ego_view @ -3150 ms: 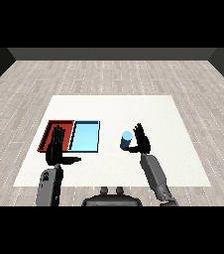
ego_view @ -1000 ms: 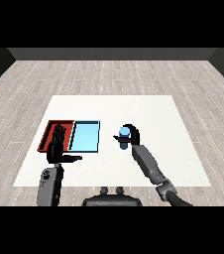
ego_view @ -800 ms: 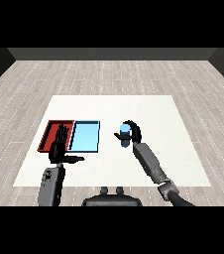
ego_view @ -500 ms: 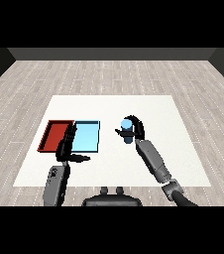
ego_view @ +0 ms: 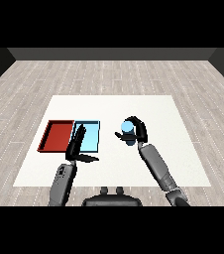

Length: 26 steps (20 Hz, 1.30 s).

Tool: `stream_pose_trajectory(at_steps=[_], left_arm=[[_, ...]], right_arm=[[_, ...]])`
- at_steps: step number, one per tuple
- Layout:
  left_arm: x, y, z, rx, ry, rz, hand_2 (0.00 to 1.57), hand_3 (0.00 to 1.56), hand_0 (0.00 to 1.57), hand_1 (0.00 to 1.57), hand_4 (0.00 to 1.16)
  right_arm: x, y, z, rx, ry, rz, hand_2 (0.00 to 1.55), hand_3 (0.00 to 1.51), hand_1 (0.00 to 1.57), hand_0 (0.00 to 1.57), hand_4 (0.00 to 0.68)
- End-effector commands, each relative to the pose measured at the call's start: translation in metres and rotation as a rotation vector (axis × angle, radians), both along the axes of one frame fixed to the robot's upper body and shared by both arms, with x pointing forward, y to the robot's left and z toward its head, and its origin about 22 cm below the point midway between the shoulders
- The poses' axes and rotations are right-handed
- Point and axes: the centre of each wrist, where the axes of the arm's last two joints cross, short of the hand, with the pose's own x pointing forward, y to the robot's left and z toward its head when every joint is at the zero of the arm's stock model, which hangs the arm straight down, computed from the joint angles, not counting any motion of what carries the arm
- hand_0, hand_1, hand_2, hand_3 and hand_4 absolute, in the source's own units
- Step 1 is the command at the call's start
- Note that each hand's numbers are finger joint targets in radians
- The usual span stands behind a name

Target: Pick the blue can and put it in the blue box

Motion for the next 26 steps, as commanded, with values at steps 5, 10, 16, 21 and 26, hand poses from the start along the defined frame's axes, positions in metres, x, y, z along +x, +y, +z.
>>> stream_pose_trajectory(at_steps=[5,10,16,21,26], left_arm=[[0.009,-0.043,-0.002,-0.046,0.064,-0.090,0.00,0.00,0.00,0.00,0.00],[0.020,-0.047,0.002,-0.075,0.115,-0.132,0.00,0.00,0.00,0.00,0.00],[0.008,-0.066,-0.032,-0.037,0.133,-0.122,0.00,0.00,0.00,0.00,0.00],[0.029,-0.080,-0.021,-0.045,0.160,-0.100,0.00,0.00,0.00,0.00,0.00],[0.013,-0.075,-0.015,-0.095,0.174,-0.120,0.00,0.00,0.00,0.00,0.00]], right_arm=[[-0.016,-0.007,0.015,-0.059,-0.018,0.000,1.45,1.40,1.44,1.44,0.606],[-0.015,0.009,0.010,-0.053,-0.030,0.028,1.45,1.40,1.45,1.45,0.612],[-0.014,0.022,0.032,-0.055,-0.035,0.058,1.47,1.40,1.48,1.48,0.619],[-0.034,0.025,0.028,-0.067,-0.062,0.073,1.47,1.40,1.49,1.49,0.606],[-0.040,0.032,0.039,-0.064,-0.082,0.090,1.47,1.40,1.49,1.49,0.605]])
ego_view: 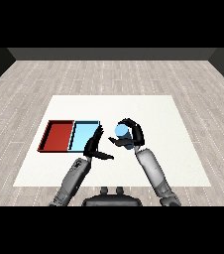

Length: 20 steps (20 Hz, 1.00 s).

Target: Pick the blue can and put it in the blue box

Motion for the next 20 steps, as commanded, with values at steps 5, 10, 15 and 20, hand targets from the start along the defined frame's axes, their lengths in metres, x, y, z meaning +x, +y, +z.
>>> stream_pose_trajectory(at_steps=[5,10,15,20], left_arm=[[0.001,-0.010,-0.001,0.008,0.033,-0.013,0.00,0.00,0.00,0.00,0.00],[0.013,-0.024,0.001,-0.022,0.062,-0.019,0.00,0.00,0.00,0.00,0.00],[0.018,-0.017,-0.001,-0.018,0.058,-0.032,0.00,0.00,0.00,0.00,0.00],[0.002,-0.020,-0.033,-0.016,0.035,-0.010,0.00,0.00,0.00,0.00,0.00]], right_arm=[[-0.002,0.011,-0.007,0.019,-0.021,0.041,1.47,1.40,1.49,1.49,0.610],[0.004,0.021,0.015,0.022,-0.009,0.057,1.46,1.39,1.48,1.48,0.606],[-0.008,0.019,-0.006,0.015,-0.014,0.071,1.46,1.40,1.49,1.49,0.608],[-0.004,0.051,-0.005,0.028,-0.021,0.110,1.46,1.41,1.46,1.46,0.620]])
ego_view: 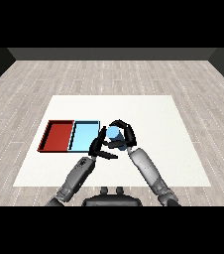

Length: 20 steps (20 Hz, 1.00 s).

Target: Pick the blue can and put it in the blue box

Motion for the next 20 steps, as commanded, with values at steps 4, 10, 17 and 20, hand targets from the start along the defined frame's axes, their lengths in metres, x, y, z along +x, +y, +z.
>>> stream_pose_trajectory(at_steps=[4,10,17,20], left_arm=[[0.005,-0.010,-0.008,-0.007,-0.010,-0.006,0.00,0.00,0.00,0.00,0.00],[0.001,-0.026,0.017,-0.026,-0.036,-0.035,0.00,0.00,0.00,0.00,0.00],[0.024,-0.035,0.023,0.012,-0.010,-0.020,0.00,0.00,0.00,0.00,0.37],[0.013,-0.044,0.019,0.039,0.042,0.006,0.00,0.00,0.00,0.00,0.51]], right_arm=[[0.013,0.005,0.010,0.046,0.016,-0.002,1.45,1.39,1.46,1.46,0.628],[-0.012,0.020,-0.004,0.107,0.032,0.009,1.45,1.39,1.46,1.46,0.589],[-0.009,0.025,-0.018,0.170,0.065,0.044,1.46,1.39,1.47,1.47,0.601],[-0.017,0.025,-0.017,0.196,0.057,0.048,1.47,1.40,1.47,1.47,0.595]])
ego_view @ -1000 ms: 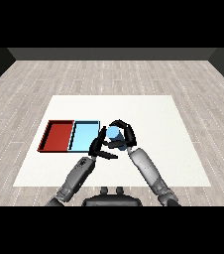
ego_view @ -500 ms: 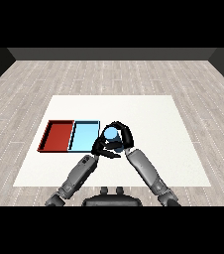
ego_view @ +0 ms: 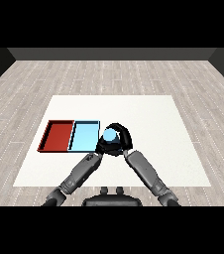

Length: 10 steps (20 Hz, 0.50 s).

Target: Pick the blue can and put it in the blue box

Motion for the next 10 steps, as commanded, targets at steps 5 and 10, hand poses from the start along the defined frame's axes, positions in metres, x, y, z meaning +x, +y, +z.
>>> stream_pose_trajectory(at_steps=[5,10], left_arm=[[0.007,-0.013,0.014,-0.115,0.050,0.097,0.94,0.77,0.86,0.86,0.57],[-0.009,-0.007,-0.021,-0.148,0.056,0.119,1.57,1.48,1.57,1.57,0.84]], right_arm=[[-0.008,-0.001,-0.001,0.117,0.003,0.011,1.45,1.39,1.45,1.45,0.614],[0.004,0.007,0.010,0.113,0.015,0.028,1.44,1.40,1.46,1.46,0.631]])
